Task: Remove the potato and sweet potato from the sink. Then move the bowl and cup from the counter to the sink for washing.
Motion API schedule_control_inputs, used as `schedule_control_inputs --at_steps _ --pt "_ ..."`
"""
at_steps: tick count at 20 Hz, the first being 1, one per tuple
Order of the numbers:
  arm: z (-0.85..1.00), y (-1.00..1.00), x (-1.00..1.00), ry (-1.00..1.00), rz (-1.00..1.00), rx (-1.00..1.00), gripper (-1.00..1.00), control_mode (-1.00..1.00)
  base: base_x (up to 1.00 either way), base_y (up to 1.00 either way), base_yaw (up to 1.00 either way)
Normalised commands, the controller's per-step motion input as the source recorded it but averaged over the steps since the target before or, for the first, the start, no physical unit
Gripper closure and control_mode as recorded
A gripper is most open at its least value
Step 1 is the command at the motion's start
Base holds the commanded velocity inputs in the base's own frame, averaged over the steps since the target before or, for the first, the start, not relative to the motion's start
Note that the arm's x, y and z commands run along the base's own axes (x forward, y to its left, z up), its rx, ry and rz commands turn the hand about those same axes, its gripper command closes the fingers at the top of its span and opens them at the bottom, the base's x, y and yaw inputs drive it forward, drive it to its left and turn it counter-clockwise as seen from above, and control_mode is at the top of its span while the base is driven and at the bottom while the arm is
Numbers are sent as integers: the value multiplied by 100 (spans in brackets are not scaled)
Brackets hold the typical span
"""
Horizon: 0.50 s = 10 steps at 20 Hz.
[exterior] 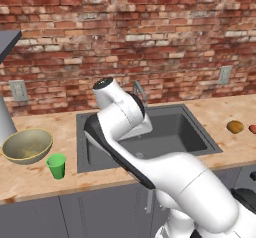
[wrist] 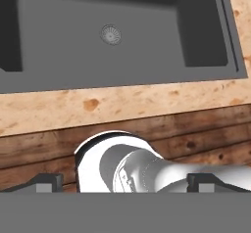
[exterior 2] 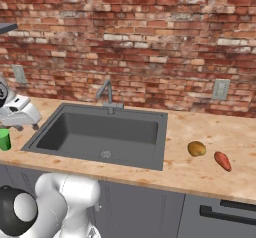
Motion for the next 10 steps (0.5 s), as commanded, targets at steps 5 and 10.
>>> schedule_control_inputs --at_steps 5,10 --pt "0 41 0 0 0 2 -100 -100 0 0 0" --pt "0 35 0 0 0 9 -100 -100 0 0 0"
